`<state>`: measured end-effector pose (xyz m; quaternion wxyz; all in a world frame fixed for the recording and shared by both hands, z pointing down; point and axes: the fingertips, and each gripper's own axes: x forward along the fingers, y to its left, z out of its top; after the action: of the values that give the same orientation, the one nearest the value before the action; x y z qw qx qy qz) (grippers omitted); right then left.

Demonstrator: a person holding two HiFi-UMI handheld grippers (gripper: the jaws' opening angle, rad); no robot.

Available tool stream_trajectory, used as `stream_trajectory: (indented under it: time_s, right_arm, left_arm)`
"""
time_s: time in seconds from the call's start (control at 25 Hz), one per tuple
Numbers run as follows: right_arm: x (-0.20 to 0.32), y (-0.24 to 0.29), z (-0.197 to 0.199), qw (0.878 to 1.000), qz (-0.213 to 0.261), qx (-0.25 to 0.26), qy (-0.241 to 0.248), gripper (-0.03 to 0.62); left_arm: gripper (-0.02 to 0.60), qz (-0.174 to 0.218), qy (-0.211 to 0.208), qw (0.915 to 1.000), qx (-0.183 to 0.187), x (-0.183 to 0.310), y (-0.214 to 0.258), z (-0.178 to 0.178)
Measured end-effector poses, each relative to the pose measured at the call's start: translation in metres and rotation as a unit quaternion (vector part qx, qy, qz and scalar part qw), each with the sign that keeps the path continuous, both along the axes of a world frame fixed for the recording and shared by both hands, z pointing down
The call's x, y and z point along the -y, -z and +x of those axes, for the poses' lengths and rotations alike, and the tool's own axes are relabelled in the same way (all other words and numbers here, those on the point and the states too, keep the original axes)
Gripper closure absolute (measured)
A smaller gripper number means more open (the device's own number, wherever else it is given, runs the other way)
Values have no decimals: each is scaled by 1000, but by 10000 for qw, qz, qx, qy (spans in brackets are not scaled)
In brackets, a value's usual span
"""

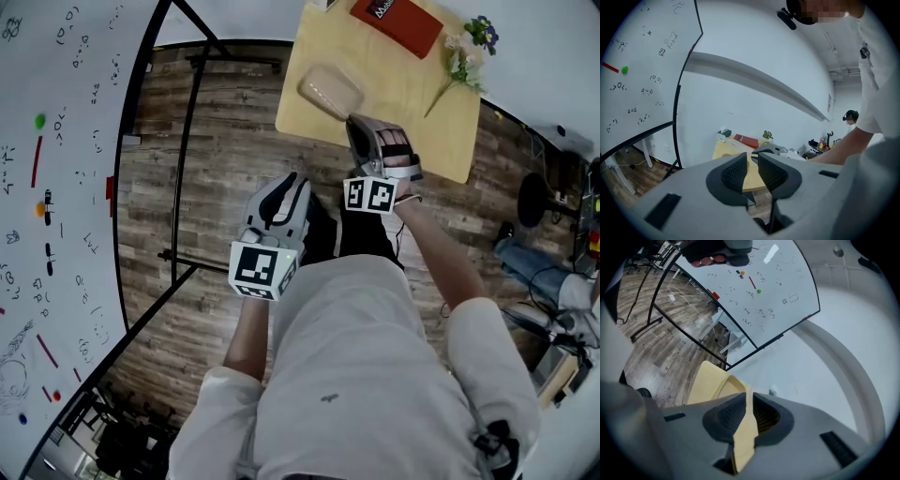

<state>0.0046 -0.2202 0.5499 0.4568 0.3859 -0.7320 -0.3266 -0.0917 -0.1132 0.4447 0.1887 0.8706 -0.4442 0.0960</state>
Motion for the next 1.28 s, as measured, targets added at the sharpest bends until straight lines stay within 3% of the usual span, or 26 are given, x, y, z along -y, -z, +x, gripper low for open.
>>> stream_trajectory:
  time_s: [0.44, 0.8, 0.92, 1.12, 1.28]
  right_arm:
    - [-5, 54, -3, 9970, -85, 769, 6, 546]
    - [-13, 94, 13, 9834, -524, 1736, -38, 546]
    - [-19, 108, 23, 9713, -806, 2236, -105, 546]
    - [-26, 130, 44, 9345, -1328, 3295, -231, 546]
    - [-38, 139, 61, 9185, -1459, 3666, -243, 546]
  left_arm:
    - [508, 231, 89, 9997, -4, 17, 14, 0]
    - [508, 326, 232, 9992, 18, 25, 24, 14]
    - [509, 330, 294, 9990, 45, 26, 27, 22]
    - [508, 479, 401, 9980, 120, 23, 41, 36]
    - [508, 541, 532, 9970, 121, 14, 49, 48]
